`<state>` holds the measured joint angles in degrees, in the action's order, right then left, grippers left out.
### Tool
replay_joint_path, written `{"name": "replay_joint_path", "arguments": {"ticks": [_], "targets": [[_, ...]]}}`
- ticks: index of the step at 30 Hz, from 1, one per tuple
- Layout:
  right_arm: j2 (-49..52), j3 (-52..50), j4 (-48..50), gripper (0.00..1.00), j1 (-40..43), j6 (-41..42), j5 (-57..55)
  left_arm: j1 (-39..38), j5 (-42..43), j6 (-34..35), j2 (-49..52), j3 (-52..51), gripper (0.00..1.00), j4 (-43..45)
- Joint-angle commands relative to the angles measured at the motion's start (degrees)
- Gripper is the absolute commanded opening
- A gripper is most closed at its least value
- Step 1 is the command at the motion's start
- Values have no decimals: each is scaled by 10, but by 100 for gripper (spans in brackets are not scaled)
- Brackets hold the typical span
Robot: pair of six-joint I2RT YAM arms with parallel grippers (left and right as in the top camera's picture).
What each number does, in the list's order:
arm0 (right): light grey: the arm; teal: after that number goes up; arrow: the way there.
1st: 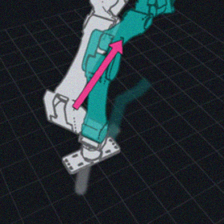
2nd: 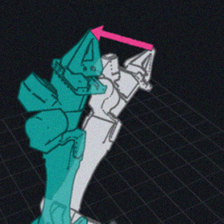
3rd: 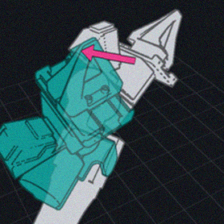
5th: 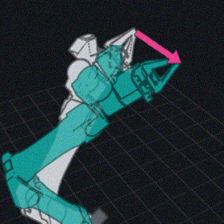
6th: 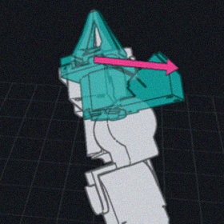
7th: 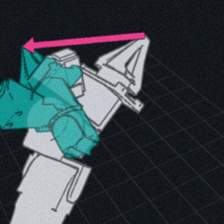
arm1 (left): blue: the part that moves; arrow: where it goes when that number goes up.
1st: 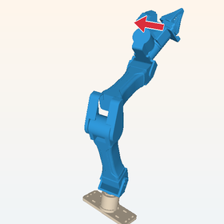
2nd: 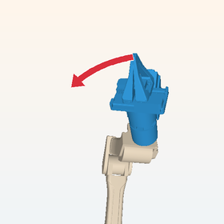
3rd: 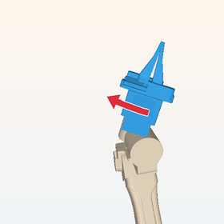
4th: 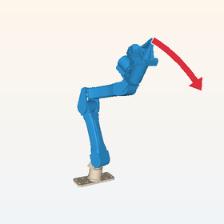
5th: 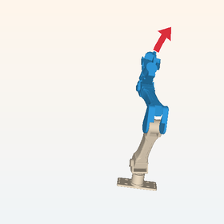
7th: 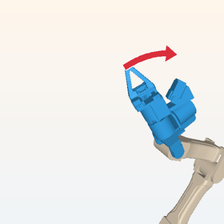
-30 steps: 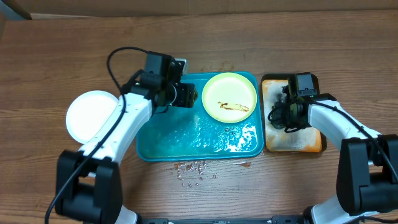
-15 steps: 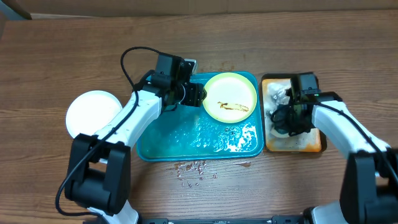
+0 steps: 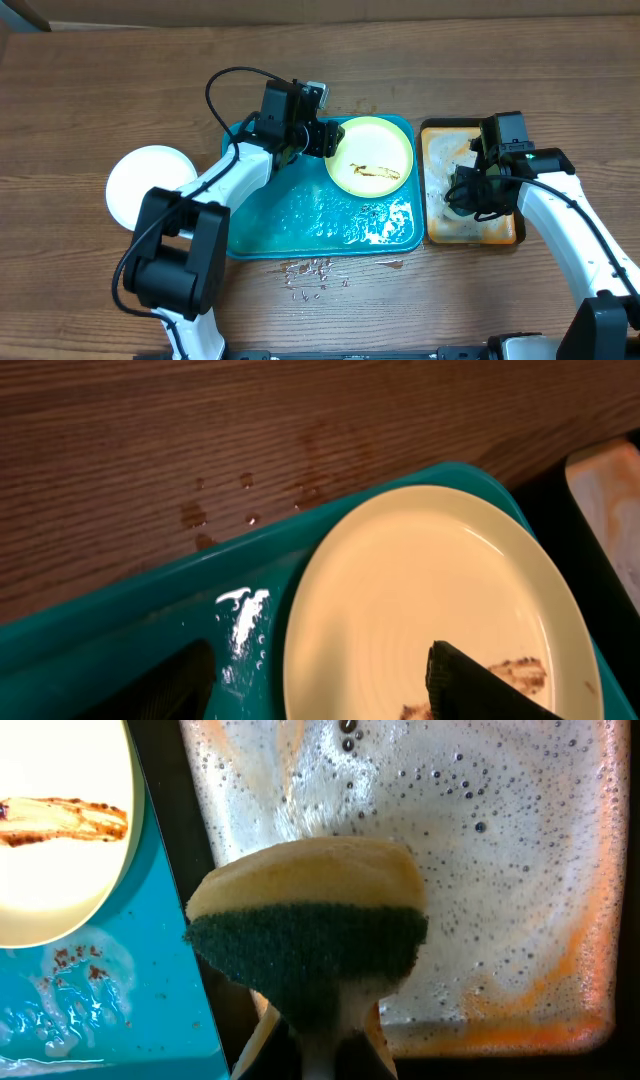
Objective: Clean dirty plates on tray and stack at the side
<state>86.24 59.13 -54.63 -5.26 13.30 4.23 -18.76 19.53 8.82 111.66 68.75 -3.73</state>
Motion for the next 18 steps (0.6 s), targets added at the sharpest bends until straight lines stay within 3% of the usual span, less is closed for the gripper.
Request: {"name": "replay_joint_path", "arguments": {"ticks": [1,8,13,18], "targets": [[-6,9,2,4,2,0,-1,-2,4,1,30,8,69,22],[-6,9,2,4,2,0,-1,-5,-5,0,66,8,63,38],[-6,9,2,4,2,0,-1,-4,-15,0,71,8,25,23],[-6,9,2,4,2,0,-1,-3,-33,0,71,8,13,-45]]}}
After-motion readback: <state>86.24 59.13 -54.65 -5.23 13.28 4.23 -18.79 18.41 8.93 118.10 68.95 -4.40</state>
